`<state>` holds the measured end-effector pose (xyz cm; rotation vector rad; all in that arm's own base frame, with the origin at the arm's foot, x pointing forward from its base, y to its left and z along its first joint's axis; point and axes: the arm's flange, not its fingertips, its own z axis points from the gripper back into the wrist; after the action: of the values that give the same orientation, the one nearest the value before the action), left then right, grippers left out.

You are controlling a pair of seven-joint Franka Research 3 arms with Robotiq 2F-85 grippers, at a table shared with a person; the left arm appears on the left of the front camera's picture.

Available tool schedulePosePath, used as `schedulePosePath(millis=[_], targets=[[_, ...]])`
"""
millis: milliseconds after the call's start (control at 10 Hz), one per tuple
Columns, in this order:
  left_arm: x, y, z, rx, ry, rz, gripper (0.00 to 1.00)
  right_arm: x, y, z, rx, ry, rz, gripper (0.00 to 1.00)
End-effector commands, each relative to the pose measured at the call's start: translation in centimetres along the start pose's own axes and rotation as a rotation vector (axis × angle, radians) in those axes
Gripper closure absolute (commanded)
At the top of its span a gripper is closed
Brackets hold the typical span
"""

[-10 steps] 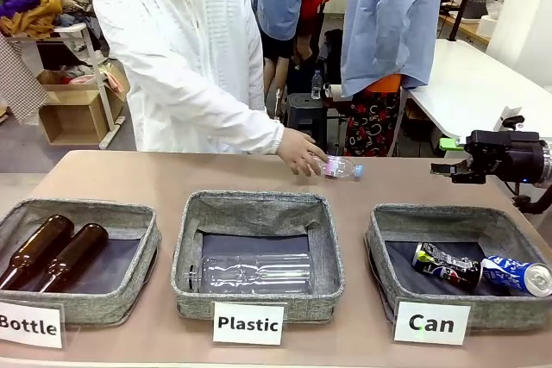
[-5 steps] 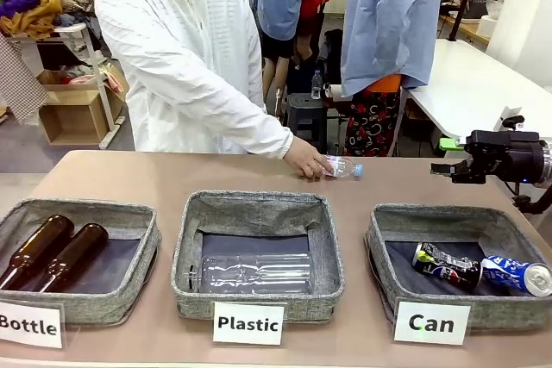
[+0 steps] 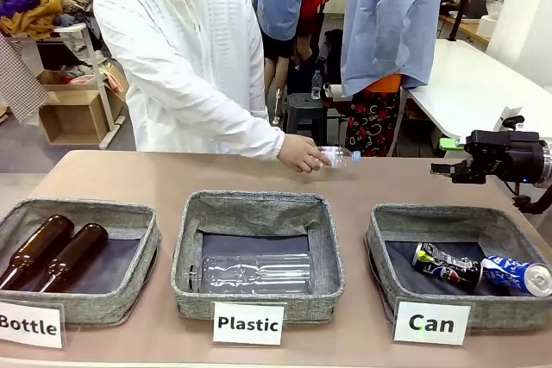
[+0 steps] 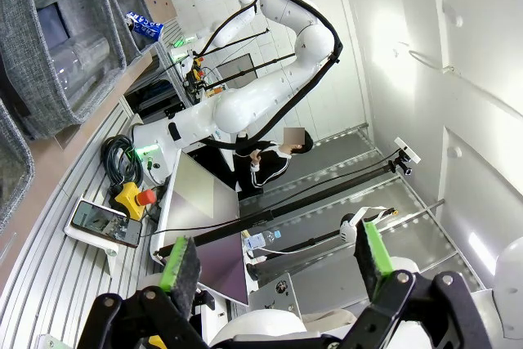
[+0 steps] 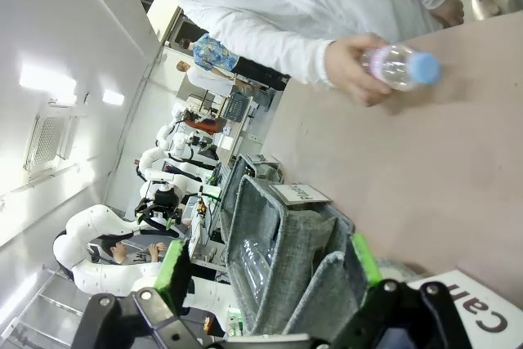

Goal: Sort the can waste into the basket.
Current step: Pick up the can waste from the table and place it in the right Fabric basket.

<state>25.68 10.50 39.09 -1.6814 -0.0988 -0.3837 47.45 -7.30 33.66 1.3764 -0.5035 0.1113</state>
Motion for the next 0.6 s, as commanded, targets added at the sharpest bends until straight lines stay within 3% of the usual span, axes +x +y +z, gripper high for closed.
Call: schedulePosePath(millis=[0, 500], targets=[[-0.1, -0.19, 0.01, -0.01, 0.003, -0.024, 0.0, 0.13, 0.23, -0.18, -0.007, -0.012, 0.02, 0.0], [-0.1, -0.19, 0.01, -0.01, 0.003, -0.024, 0.0, 0.13, 0.23, -0.18, -0.007, -0.012, 0.02, 0.0]])
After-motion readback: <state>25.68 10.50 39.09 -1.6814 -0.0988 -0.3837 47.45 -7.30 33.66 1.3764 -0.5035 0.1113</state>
